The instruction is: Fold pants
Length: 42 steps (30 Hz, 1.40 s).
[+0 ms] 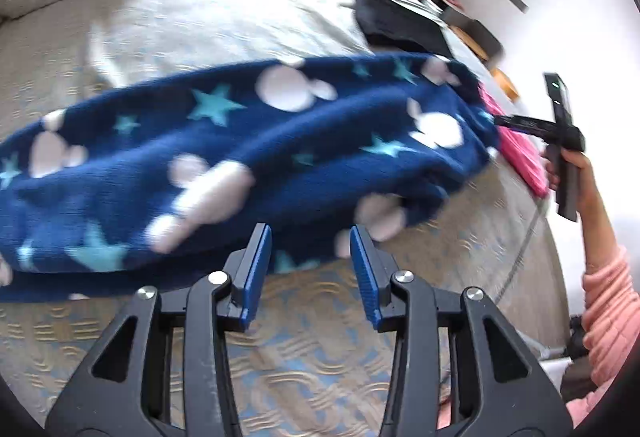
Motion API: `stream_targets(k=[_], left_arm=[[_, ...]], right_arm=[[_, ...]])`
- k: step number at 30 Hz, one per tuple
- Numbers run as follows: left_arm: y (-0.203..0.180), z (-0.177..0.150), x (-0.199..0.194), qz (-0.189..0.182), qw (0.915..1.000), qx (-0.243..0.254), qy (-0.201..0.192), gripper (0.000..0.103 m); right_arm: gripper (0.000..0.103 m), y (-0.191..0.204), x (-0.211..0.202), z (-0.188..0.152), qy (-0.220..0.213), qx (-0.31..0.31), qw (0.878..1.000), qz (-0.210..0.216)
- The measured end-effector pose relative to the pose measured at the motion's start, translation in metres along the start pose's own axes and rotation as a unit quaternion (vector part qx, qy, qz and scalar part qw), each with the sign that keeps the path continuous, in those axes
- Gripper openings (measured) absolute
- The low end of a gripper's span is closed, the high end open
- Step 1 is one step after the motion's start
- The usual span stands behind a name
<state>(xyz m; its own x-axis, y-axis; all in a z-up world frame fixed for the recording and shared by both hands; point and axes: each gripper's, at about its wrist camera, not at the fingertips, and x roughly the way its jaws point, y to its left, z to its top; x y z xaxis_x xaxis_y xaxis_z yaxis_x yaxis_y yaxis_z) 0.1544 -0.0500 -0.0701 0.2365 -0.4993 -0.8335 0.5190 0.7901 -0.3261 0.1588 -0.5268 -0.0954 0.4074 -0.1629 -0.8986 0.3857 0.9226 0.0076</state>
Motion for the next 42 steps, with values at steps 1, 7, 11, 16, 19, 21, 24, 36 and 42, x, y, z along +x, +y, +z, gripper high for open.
stream_targets(k=[1, 7, 11, 16, 19, 21, 24, 36, 42], left_arm=[[-0.020, -0.002, 0.015, -0.014, 0.9996, 0.020, 0.013, 0.044], [-0.081, 0.009, 0.082, -0.011, 0.9962, 0.081, 0.030, 0.044], [-0.088, 0.030, 0.107, -0.028, 0.9968, 0.070, 0.028, 0.063], [-0.091, 0.039, 0.124, -0.031, 0.9987, 0.032, 0.023, 0.069], [-0.090, 0.040, 0.122, -0.032, 0.9994, 0.013, 0.008, 0.067], [-0.094, 0.039, 0.119, -0.039, 0.9992, 0.013, -0.002, 0.039], [-0.104, 0.032, 0.106, -0.029, 0.9989, 0.033, -0.018, 0.015], [-0.142, -0.051, 0.102, -0.065, 0.9953, 0.067, 0.027, 0.003], [-0.136, -0.044, 0.075, -0.024, 0.9960, 0.083, -0.025, 0.021]], right_arm=[[0.066, 0.001, 0.002, -0.011, 0.001, -0.010, 1.000, -0.001], [0.066, 0.003, 0.003, -0.045, -0.010, -0.050, 0.998, 0.029], [0.067, -0.006, 0.001, -0.047, -0.023, -0.049, 0.997, 0.061], [0.071, -0.021, 0.014, -0.038, -0.032, -0.007, 0.994, 0.101], [0.072, -0.018, 0.024, -0.032, -0.038, -0.004, 0.993, 0.111], [0.072, -0.013, 0.030, -0.027, -0.043, -0.008, 0.993, 0.108], [0.073, -0.007, 0.037, -0.019, -0.047, -0.011, 0.994, 0.100], [0.033, -0.050, 0.037, -0.038, -0.043, 0.049, 0.992, 0.105], [0.055, -0.046, 0.017, -0.045, -0.054, 0.020, 0.997, 0.053]])
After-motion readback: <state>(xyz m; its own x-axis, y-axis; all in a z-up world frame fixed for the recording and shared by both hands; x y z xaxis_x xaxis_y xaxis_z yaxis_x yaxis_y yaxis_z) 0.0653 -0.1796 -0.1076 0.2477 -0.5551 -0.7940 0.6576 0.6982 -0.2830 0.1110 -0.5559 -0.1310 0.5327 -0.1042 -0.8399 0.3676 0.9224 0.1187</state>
